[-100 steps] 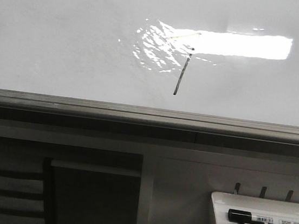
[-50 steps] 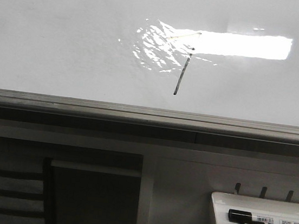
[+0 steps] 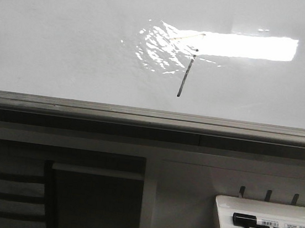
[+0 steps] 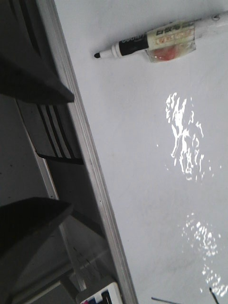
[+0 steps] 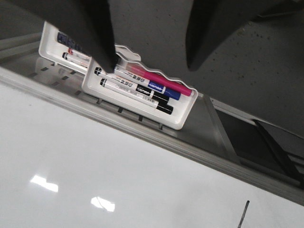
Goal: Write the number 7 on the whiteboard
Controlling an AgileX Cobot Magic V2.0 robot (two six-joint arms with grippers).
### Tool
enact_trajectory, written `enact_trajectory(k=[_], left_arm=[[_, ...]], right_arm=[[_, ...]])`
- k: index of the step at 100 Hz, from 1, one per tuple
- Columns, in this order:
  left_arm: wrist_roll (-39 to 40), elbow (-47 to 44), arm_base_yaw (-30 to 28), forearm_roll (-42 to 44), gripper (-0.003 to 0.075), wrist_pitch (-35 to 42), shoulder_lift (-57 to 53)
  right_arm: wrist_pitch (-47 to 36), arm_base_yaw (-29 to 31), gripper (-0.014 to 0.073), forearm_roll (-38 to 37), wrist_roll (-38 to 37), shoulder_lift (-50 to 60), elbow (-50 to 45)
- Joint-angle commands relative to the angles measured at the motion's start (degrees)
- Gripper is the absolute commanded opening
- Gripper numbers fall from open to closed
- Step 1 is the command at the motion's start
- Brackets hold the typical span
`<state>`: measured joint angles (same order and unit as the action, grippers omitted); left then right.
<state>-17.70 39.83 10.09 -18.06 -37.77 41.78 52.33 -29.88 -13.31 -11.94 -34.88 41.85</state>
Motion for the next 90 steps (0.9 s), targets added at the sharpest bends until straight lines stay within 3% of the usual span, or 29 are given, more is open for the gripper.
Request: enact_trajectory(k=[1,14,22,38,52,90], left_arm=[[-0.1,-2.02,0.65,-1.47,0.04,7.01,-6.19],[-0.1,-6.53,0.65,-0.79,0.0398,14.19,-11.94],[-0.1,-8.21,0.65,-0.79,0.0366,16.77,-13.31],[-0.1,-9.36,0.65,-0.79,0.0173,17.85,-13.19],[-0.1,-9.36,0.65,-0.79,-0.0022,18.11,-13.19],[0.02,-9.36,0.65,-1.18,-0.002,18.01,-13.19]], right_arm=[[-9.99,0.4,0.0283,-2.14,-2.12,3.37,-2.34],[-19.97,0.4,0.0211,-2.14,-2.12,8.69,-7.32],[-24.26,0.4,0.012,-2.14,-2.12,10.68,-9.2],[-25.69,0.4,-0.0073,-2.14,-2.12,11.62,-10.77],[-25.79,0.4,-0.0071,-2.21,-2.12,11.62,-10.9],[-25.67,0.4,-0.0071,-2.07,-2.12,11.62,-10.9]])
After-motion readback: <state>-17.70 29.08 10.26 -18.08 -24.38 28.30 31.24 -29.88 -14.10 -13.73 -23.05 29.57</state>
